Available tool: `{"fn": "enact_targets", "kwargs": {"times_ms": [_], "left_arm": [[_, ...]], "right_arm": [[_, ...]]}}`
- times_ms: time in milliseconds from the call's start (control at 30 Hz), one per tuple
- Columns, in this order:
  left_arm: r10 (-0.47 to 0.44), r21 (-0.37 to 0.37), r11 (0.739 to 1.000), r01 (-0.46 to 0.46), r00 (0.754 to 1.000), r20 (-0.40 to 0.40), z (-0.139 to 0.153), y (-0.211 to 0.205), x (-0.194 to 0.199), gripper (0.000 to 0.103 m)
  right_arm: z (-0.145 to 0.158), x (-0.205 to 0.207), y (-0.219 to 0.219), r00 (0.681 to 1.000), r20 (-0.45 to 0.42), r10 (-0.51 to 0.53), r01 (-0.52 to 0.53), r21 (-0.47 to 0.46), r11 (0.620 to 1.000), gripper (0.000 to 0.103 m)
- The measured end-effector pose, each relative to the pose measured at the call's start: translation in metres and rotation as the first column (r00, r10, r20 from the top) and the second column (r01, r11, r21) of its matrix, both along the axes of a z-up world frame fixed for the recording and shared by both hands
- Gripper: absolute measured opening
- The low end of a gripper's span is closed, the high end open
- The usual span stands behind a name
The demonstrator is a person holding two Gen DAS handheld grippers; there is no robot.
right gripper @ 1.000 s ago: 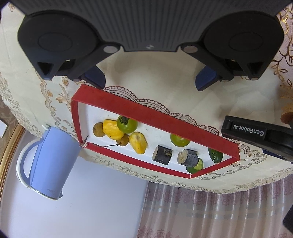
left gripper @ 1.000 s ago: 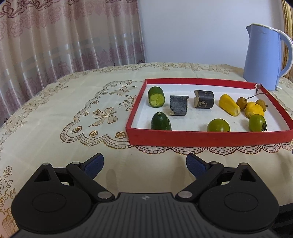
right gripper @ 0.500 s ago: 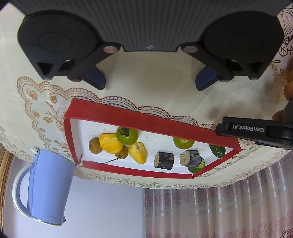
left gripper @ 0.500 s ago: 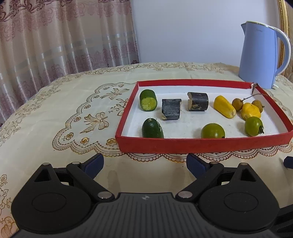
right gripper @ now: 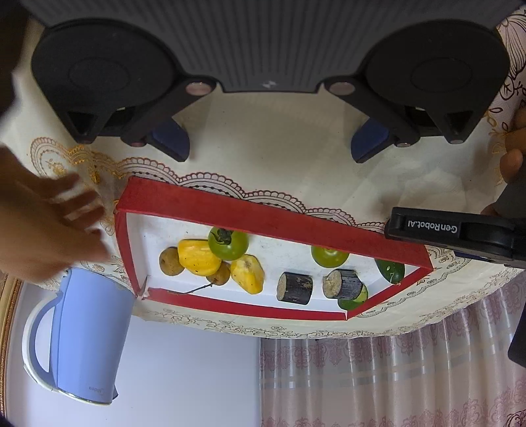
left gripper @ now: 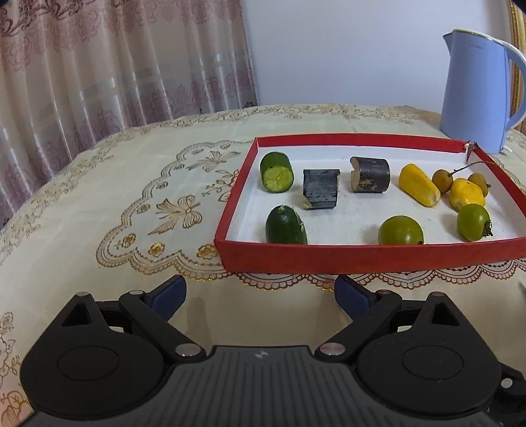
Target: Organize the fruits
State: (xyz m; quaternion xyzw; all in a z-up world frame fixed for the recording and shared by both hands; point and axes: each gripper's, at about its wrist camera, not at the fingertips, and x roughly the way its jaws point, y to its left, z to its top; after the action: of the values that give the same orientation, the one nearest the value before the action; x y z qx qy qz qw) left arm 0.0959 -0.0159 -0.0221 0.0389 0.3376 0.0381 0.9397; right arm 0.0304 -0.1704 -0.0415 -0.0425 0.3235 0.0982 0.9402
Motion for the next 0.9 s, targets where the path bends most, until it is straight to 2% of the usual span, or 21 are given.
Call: {"fn": "enact_targets", "kwargs": {"times_ms": [167, 900], "left_arm": [[0.005, -0.013, 1.000, -0.005, 1.000, -0.010, -0.002, 0.001, 0.001, 0.097], [0.018, 0.062, 0.998, -0.019, 1.000, 0.012, -0.002, -0.010, -0.002, 0.101]], "right_arm": [[0.000, 0.000, -0.001, 1.000, 0.000, 0.000, 0.000, 0.000, 1.000, 0.103], [0.000, 0.000, -0.001, 1.000, 0.000, 0.001, -0.001, 0.001, 1.000, 0.103]]}}
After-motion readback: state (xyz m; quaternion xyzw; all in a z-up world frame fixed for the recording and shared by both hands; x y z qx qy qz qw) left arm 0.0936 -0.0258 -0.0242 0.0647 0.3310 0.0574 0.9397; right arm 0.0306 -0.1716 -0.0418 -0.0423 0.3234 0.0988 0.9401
